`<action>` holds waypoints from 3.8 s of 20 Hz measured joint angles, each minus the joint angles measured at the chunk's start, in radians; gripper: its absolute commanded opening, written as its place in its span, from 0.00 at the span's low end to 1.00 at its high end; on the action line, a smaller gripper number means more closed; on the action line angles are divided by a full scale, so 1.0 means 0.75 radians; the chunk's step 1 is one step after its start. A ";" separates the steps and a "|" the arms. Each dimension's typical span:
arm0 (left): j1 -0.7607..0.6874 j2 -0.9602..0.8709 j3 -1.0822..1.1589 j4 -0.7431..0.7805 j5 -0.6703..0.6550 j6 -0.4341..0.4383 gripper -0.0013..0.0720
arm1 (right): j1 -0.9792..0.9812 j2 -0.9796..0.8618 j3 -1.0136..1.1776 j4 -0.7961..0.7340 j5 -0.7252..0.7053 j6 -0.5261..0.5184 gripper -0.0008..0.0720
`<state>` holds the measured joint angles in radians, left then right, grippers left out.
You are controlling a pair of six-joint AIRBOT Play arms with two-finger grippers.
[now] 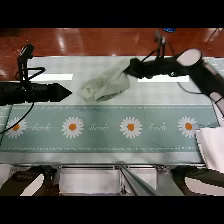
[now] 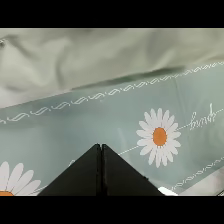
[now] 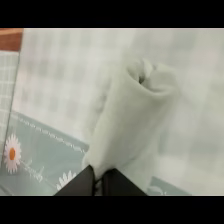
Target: Fold the shirts.
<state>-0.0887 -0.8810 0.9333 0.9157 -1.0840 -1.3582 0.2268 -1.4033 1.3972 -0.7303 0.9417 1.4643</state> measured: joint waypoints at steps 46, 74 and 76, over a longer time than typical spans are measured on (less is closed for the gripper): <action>0.003 -0.133 0.311 -0.014 0.300 0.158 0.04 | -1.356 0.701 -0.256 -0.210 0.322 -0.020 0.04; -0.164 -0.625 0.550 0.594 -0.160 -0.230 0.05 | -0.003 0.009 -0.186 -1.380 0.405 0.428 0.04; -0.164 -0.625 0.550 0.595 -0.160 -0.231 0.05 | -0.003 0.009 -0.186 -1.381 0.407 0.429 0.04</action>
